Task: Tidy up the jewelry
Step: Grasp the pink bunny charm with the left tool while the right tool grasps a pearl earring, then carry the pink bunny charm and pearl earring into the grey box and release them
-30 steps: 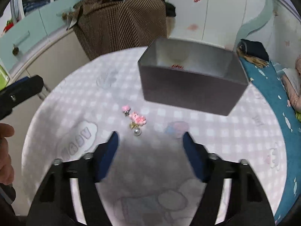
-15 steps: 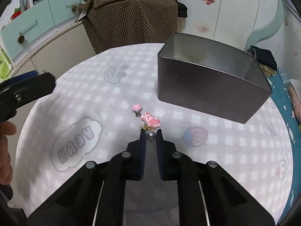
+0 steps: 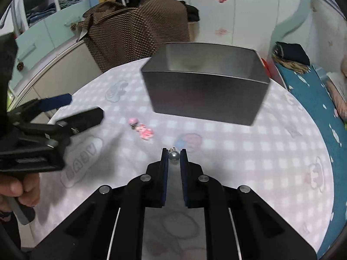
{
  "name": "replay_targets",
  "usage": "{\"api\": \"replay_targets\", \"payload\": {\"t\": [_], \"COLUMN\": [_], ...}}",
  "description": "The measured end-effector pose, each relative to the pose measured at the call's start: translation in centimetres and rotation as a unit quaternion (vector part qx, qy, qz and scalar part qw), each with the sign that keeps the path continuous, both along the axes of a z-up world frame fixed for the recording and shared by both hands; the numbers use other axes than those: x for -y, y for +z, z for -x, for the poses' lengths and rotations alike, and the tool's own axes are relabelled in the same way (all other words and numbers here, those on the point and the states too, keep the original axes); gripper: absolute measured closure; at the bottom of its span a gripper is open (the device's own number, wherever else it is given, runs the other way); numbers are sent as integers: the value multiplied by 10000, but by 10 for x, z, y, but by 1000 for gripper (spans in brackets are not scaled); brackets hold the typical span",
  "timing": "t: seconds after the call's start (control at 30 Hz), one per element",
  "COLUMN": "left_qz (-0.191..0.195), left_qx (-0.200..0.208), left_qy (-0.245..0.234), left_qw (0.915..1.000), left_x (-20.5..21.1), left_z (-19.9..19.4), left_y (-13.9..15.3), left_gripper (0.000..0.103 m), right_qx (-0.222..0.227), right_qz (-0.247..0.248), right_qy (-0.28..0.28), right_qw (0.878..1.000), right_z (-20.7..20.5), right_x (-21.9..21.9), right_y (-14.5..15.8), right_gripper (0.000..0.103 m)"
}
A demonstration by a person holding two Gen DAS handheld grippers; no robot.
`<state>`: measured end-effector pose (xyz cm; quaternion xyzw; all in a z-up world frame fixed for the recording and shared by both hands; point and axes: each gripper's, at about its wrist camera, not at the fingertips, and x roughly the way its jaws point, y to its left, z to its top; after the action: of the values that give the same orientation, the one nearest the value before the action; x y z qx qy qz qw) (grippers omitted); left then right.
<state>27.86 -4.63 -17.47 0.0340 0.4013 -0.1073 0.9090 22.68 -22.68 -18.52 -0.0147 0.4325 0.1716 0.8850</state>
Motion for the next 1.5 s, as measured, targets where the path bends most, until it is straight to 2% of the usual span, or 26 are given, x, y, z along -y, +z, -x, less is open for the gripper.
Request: {"api": "replay_targets", "payload": {"t": [0.27,0.3,0.33,0.37,0.43,0.47,0.53,0.67,0.77,1.07,1.27,1.5], "left_qz": [-175,-160,-96,-12,-43,-95,25,496,678,704,746,823], "left_qx": [-305,-336,-413,-413,-383,-374,-402,-564,-593,-452,0,654], "left_qy": [-72,-93,-162,-200,-288,-297,-343,-433,-470,-469,-494,-623], "left_qw": [9994,9993,9990,9989,9988,9988,9986,9962,9948,9954,9960,9925], "left_x": [32,33,35,35,37,38,34,20,15,3,-6,-4], "left_z": [-24,-24,-26,-25,-25,-26,-25,-26,-25,-6,10,14], "left_y": [-30,-31,-35,-35,-34,-34,-34,-32,-31,-20,22,83], "left_gripper": [6,12,27,29,51,55,71,72,73,73,73,73], "right_qx": [-5,2,7,17,38,45,63,97,95,187,410,945], "right_qz": [-112,-128,-138,-150,-172,-183,-214,-248,-251,-249,-300,-224], "right_qy": [-208,-221,-229,-237,-252,-260,-276,-295,-296,-283,-222,-89], "right_qw": [9997,9997,9996,9996,9995,9995,9994,9992,9992,9991,9985,9952], "right_z": [2,2,3,3,4,4,3,4,3,7,8,3], "right_x": [22,24,24,26,29,29,31,33,33,35,34,27], "right_y": [4,5,6,6,8,9,11,13,14,23,45,91], "right_gripper": [93,93,93,93,93,93,93,93,93,93,93,93]}}
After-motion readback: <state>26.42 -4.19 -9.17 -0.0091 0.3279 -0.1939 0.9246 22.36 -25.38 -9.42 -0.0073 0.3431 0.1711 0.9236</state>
